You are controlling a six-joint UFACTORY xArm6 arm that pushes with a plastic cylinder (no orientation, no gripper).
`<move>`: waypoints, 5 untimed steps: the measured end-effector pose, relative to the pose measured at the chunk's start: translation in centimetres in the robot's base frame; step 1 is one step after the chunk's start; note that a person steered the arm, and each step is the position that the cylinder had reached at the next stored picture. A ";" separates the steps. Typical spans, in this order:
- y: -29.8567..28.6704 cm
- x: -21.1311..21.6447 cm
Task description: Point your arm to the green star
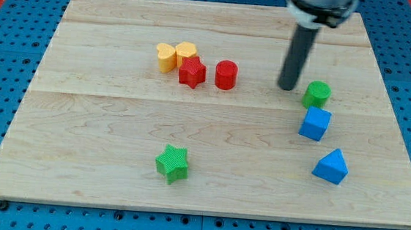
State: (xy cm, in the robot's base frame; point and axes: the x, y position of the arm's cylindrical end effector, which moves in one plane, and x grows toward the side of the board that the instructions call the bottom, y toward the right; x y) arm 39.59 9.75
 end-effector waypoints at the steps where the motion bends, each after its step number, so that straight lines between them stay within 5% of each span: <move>1: -11.7 0.1; 2: -20.9 2.6; 5: -27.6 18.2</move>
State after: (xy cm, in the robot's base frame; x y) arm 57.79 -17.84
